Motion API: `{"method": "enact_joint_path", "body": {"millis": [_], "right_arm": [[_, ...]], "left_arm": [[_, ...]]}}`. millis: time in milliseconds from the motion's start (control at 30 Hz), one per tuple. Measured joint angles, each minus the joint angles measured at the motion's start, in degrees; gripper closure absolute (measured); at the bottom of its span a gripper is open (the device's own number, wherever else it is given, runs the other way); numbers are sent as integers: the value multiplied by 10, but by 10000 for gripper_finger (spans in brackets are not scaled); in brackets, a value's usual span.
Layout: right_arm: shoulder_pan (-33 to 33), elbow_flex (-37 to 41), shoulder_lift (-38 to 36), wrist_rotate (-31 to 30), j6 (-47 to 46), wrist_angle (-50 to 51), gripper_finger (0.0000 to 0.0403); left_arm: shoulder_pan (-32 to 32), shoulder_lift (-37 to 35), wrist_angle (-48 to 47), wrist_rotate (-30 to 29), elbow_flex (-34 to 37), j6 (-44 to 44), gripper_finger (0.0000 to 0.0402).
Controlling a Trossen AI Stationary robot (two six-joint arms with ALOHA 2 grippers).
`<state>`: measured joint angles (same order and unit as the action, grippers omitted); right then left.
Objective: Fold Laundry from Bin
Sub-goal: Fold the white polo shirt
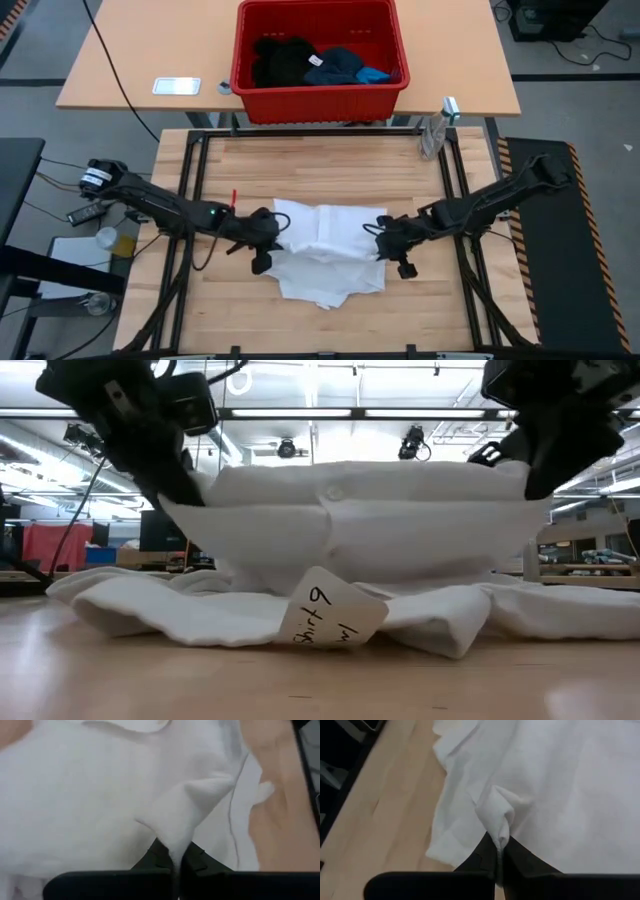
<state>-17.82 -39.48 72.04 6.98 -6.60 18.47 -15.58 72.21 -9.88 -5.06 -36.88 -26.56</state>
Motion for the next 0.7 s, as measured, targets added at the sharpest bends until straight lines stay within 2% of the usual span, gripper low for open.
{"method": "enact_joint_path", "body": {"millis": [300, 533, 600, 700], "right_arm": [[-5, 60, 0, 4, -15, -64, 367], [1, 100, 0, 36, -53, -63, 334], [7, 103, 0, 51, -66, -60, 315], [17, 99, 0, 77, -81, -53, 285]], "left_arm": [[5, 77, -2, 1, -1, -3, 399], [9, 92, 0, 2, 1, -22, 396], [9, 92, 1, 2, 1, -25, 383], [8, 92, 3, 19, 1, -29, 342]]}}
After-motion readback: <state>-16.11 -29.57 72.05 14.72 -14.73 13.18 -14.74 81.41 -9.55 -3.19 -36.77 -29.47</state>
